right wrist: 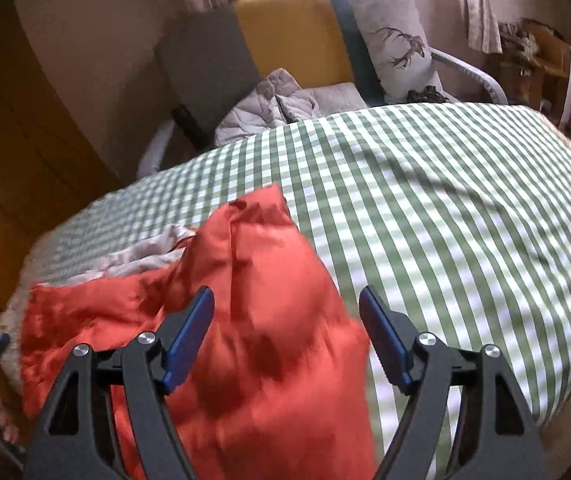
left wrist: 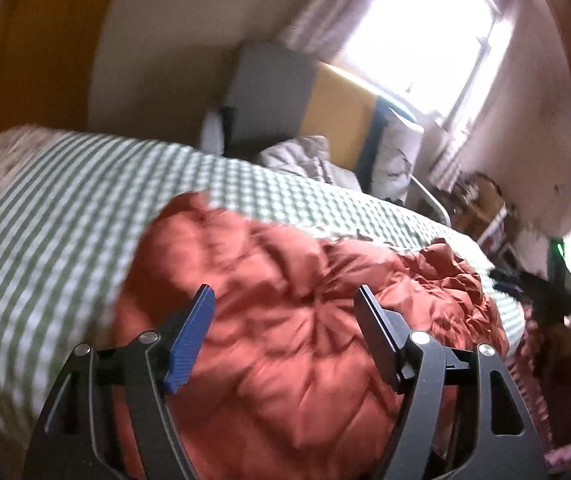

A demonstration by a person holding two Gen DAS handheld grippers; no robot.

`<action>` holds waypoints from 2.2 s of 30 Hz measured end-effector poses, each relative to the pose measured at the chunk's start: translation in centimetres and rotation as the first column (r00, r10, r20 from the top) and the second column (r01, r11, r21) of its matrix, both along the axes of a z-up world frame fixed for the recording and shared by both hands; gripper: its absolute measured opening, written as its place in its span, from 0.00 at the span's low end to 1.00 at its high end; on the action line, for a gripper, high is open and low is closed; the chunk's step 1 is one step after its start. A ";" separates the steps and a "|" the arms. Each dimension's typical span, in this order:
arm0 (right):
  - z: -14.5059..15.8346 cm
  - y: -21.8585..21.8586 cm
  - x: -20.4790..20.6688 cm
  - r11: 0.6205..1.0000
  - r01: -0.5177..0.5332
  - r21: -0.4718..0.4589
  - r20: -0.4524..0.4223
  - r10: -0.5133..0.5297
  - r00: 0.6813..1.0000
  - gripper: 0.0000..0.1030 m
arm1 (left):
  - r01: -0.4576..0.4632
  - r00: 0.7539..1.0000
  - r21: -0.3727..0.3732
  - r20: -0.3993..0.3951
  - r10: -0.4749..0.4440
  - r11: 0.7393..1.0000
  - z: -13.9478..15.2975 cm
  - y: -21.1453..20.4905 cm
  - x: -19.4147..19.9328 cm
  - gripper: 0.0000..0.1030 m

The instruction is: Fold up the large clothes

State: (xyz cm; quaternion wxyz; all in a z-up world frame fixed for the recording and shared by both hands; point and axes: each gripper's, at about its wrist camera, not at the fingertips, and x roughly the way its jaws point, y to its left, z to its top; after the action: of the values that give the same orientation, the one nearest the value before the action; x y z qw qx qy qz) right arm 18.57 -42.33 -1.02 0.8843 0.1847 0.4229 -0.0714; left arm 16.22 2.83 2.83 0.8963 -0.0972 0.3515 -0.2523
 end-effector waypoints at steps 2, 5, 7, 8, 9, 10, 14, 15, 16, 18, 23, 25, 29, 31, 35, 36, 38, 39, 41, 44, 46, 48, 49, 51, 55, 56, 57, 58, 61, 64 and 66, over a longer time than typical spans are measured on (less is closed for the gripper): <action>-0.8 0.7 1.8 1.000 -0.020 -0.025 -0.051 0.018 0.999 0.73 | 0.028 1.000 0.023 0.006 -0.028 0.999 -0.4 -2.0 2.1 0.69; -2.8 1.4 4.6 0.998 -0.051 -0.047 -0.116 0.045 0.992 0.32 | 0.056 0.998 0.052 -0.007 -0.056 0.997 -1.4 -3.9 5.3 0.69; -3.5 1.7 5.4 0.995 -0.040 -0.088 -0.150 0.027 0.988 0.20 | 0.055 0.998 0.077 -0.021 -0.054 0.996 -2.1 -4.5 7.0 0.65; -3.7 1.7 5.6 0.994 -0.037 -0.100 -0.144 0.022 0.989 0.18 | 0.057 0.998 0.100 -0.026 -0.054 0.993 -2.7 -4.7 8.0 0.64; -3.8 1.8 6.0 0.991 -0.030 -0.132 -0.140 0.011 0.990 0.15 | 0.042 0.999 0.134 -0.019 -0.040 0.990 -3.1 -4.5 8.8 0.63; -4.0 1.9 6.1 0.987 -0.018 -0.163 -0.139 -0.005 0.990 0.12 | 0.023 1.000 0.162 -0.018 -0.021 0.987 -3.8 -4.4 9.6 0.63; -7.2 0.3 7.5 0.984 0.066 -0.168 -0.181 -0.096 0.979 0.04 | -0.059 0.987 0.154 -0.140 0.081 0.986 -7.8 -2.0 13.2 0.56; -8.4 -0.5 7.8 0.986 0.087 -0.141 -0.203 -0.115 0.972 0.04 | -0.080 0.977 0.130 -0.186 0.104 0.988 -9.0 -1.2 13.8 0.56; -9.2 -1.1 7.9 0.988 0.103 -0.115 -0.214 -0.125 0.969 0.03 | -0.099 0.967 0.096 -0.224 0.119 0.990 -9.9 -0.5 14.3 0.56; -10.1 -1.5 8.1 0.987 0.119 -0.109 -0.217 -0.141 0.966 0.03 | -0.121 0.957 0.051 -0.257 0.130 0.991 -11.0 0.6 14.6 0.56; -9.6 -2.0 7.0 0.986 0.137 -0.093 -0.171 -0.151 0.974 0.07 | -0.122 0.961 0.120 -0.233 0.147 0.985 -10.9 -0.5 14.4 0.56; -8.1 -2.1 6.1 0.984 0.148 -0.101 -0.126 -0.160 0.979 0.32 | -0.138 0.963 0.143 -0.213 0.167 0.980 -10.3 -0.8 14.0 0.56; -3.9 -0.7 4.1 0.980 0.149 -0.133 -0.012 -0.152 0.988 0.47 | -0.188 0.969 0.169 -0.126 0.210 0.967 -7.4 -0.8 12.0 0.56; -1.5 1.7 2.9 0.985 0.105 -0.137 0.047 -0.099 0.994 0.53 | -0.213 0.971 0.159 -0.072 0.227 0.964 -5.6 -0.7 10.0 0.57; 1.7 8.7 0.7 0.989 -0.032 -0.147 0.138 0.053 0.989 0.64 | -0.228 0.972 0.117 -0.021 0.232 0.967 -3.6 -1.2 6.7 0.59; 2.1 11.2 0.0 0.985 -0.084 -0.153 0.155 0.108 0.982 0.64 | -0.229 0.973 0.116 -0.013 0.232 0.967 -3.4 -1.5 6.0 0.59; 1.8 14.5 -0.6 0.977 -0.137 -0.163 0.164 0.163 0.973 0.65 | -0.230 0.973 0.115 -0.003 0.232 0.966 -3.2 -2.3 4.7 0.59; 1.4 15.8 -0.8 0.974 -0.157 -0.163 0.160 0.183 0.970 0.65 | -0.227 0.973 0.114 -0.001 0.229 0.967 -3.2 -2.8 4.2 0.59; 0.3 17.8 -0.7 0.968 -0.185 -0.167 0.141 0.209 0.968 0.63 | -0.222 0.975 0.124 0.011 0.222 0.967 -3.3 -4.0 3.4 0.59; -2.4 19.3 0.0 0.964 -0.204 -0.173 0.081 0.220 0.972 0.63 | -0.199 0.979 0.144 -0.003 0.202 0.969 -4.0 -5.6 2.9 0.59; -3.6 19.5 0.6 0.962 -0.197 -0.189 0.057 0.211 0.976 0.62 | -0.190 0.981 0.153 -0.008 0.193 0.970 -4.2 -6.2 2.7 0.59; -4.8 19.2 1.4 0.963 -0.187 -0.196 0.028 0.196 0.980 0.62 | -0.187 0.982 0.169 0.001 0.190 0.968 -4.4 -6.8 2.4 0.59; -5.3 19.2 1.9 0.963 -0.183 -0.199 0.015 0.190 0.982 0.62 | -0.185 0.982 0.174 0.002 0.187 0.967 -4.6 -7.0 2.4 0.59; -6.2 19.4 2.8 0.958 -0.186 -0.220 -0.008 0.189 0.982 0.62 | -0.174 0.984 0.179 -0.007 0.178 0.968 -5.0 -7.4 2.5 0.59; -7.4 19.4 4.3 0.952 -0.178 -0.251 -0.020 0.179 0.984 0.63 | -0.164 0.986 0.198 -0.008 0.169 0.966 -5.6 -8.0 2.7 0.59; -7.8 19.4 4.7 0.950 -0.176 -0.259 -0.021 0.176 0.984 0.63 | -0.160 0.986 0.203 -0.011 0.166 0.966 -5.8 -8.2 2.8 0.62; -7.9 19.5 4.9 0.948 -0.175 -0.267 -0.021 0.175 0.984 0.63 | -0.157 0.986 0.205 -0.015 0.164 0.966 -6.0 -8.4 2.8 0.65; -8.0 19.6 5.1 0.947 -0.173 -0.272 -0.023 0.174 0.985 0.63 | -0.157 0.986 0.208 -0.016 0.164 0.965 -6.2 -8.5 2.9 0.65; -8.1 19.2 5.6 0.952 -0.171 -0.254 -0.029 0.169 0.985 0.64 | -0.154 0.987 0.230 -0.016 0.162 0.961 -6.8 -9.2 3.3 0.65; -7.3 18.6 5.2 0.964 -0.175 -0.202 -0.033 0.172 0.985 0.65 | -0.153 0.986 0.244 -0.020 0.163 0.957 -7.2 -9.4 3.7 0.66; -6.1 17.8 4.1 0.974 -0.172 -0.147 -0.010 0.172 0.985 0.68 | -0.154 0.986 0.257 -0.023 0.166 0.954 -7.5 -9.7 3.7 0.67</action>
State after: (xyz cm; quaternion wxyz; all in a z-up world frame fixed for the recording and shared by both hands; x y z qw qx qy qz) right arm 22.72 -24.50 -7.08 0.8990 0.0815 0.4296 -0.0253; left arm 19.96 -6.90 -4.71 0.9108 -0.0150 0.3917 -0.1294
